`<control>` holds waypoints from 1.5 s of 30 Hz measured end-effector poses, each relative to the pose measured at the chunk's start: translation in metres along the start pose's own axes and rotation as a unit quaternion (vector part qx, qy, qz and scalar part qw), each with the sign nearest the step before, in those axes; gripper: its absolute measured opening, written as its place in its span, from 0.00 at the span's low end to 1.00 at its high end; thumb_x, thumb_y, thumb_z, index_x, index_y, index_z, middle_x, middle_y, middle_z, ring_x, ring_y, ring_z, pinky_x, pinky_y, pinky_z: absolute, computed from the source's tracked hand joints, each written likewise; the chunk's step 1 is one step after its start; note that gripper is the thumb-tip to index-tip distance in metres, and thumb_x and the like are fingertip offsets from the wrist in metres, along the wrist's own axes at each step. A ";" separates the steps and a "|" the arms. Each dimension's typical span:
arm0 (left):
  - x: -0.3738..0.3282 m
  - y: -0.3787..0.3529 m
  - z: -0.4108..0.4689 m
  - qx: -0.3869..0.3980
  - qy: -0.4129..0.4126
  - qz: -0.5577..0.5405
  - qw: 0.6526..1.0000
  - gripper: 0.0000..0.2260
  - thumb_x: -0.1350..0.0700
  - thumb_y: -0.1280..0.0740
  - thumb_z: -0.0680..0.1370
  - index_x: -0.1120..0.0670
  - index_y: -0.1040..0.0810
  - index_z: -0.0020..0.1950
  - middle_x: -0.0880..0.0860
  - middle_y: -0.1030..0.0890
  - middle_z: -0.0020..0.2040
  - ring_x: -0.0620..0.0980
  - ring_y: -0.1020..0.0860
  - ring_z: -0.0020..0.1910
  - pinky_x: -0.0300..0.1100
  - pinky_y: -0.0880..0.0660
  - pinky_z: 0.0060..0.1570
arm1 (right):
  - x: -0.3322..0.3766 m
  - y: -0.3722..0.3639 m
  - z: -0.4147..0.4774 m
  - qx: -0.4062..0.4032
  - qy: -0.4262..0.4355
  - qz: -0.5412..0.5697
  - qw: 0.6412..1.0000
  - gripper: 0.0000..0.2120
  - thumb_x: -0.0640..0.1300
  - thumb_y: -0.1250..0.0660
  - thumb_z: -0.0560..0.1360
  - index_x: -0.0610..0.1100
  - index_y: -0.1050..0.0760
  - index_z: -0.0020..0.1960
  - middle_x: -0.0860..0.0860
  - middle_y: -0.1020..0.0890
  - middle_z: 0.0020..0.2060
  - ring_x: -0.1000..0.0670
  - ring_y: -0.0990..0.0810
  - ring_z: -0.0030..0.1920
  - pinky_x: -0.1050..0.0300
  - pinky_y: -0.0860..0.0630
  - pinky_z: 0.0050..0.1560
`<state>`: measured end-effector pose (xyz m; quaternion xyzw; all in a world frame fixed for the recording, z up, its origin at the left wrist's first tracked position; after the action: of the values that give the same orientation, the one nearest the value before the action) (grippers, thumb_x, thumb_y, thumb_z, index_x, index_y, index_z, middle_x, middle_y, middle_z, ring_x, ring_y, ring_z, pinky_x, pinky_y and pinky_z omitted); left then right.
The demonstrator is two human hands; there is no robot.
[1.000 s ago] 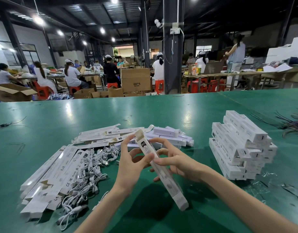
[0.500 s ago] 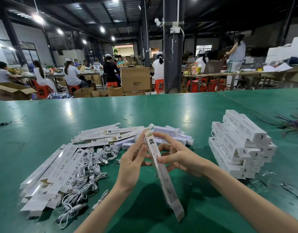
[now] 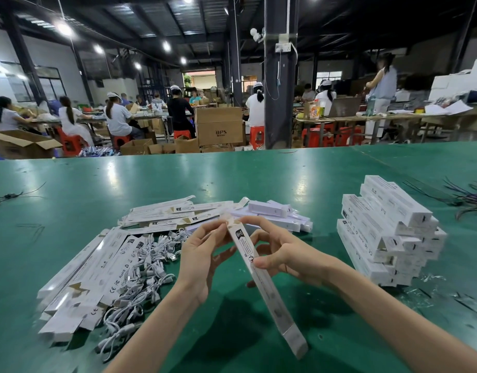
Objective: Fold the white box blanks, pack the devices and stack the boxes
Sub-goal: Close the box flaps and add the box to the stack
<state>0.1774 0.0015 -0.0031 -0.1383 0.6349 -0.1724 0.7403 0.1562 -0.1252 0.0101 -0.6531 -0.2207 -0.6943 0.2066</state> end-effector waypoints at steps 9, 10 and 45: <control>0.008 -0.006 -0.002 0.020 0.065 -0.053 0.996 0.16 0.62 0.29 0.66 0.54 0.28 0.51 0.54 0.16 0.39 0.49 0.17 0.36 0.40 0.21 0.32 | 0.000 0.002 -0.002 -0.009 -0.023 -0.059 0.998 0.31 0.22 0.42 0.70 0.53 0.29 0.62 0.45 0.30 0.49 0.44 0.27 0.50 0.32 0.22 0.49; 0.008 -0.007 -0.002 0.021 0.072 -0.050 0.996 0.18 0.62 0.29 0.66 0.55 0.28 0.53 0.54 0.16 0.40 0.48 0.17 0.36 0.40 0.21 0.32 | 0.000 0.002 -0.002 -0.008 -0.020 -0.074 0.997 0.29 0.25 0.40 0.69 0.53 0.29 0.61 0.45 0.30 0.49 0.44 0.26 0.50 0.32 0.24 0.50; 0.014 -0.027 -0.018 0.079 0.036 0.106 0.991 0.15 0.61 0.41 0.82 0.52 0.21 0.38 0.53 0.19 0.38 0.47 0.23 0.37 0.40 0.25 0.38 | 0.001 0.004 -0.001 -0.013 0.035 -0.010 0.999 0.13 0.36 0.35 0.71 0.44 0.26 0.54 0.42 0.25 0.49 0.50 0.24 0.42 0.53 0.23 0.37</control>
<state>0.1590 -0.0288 -0.0067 -0.0050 0.6568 -0.1473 0.7396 0.1577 -0.1285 0.0112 -0.6290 -0.2112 -0.7213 0.1987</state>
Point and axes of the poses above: each hand's wrist, its own z-axis towards the middle knuckle, its own y-axis out of the back of the hand, x = y × z, the point moved 9 cm from there along z, towards the middle knuckle
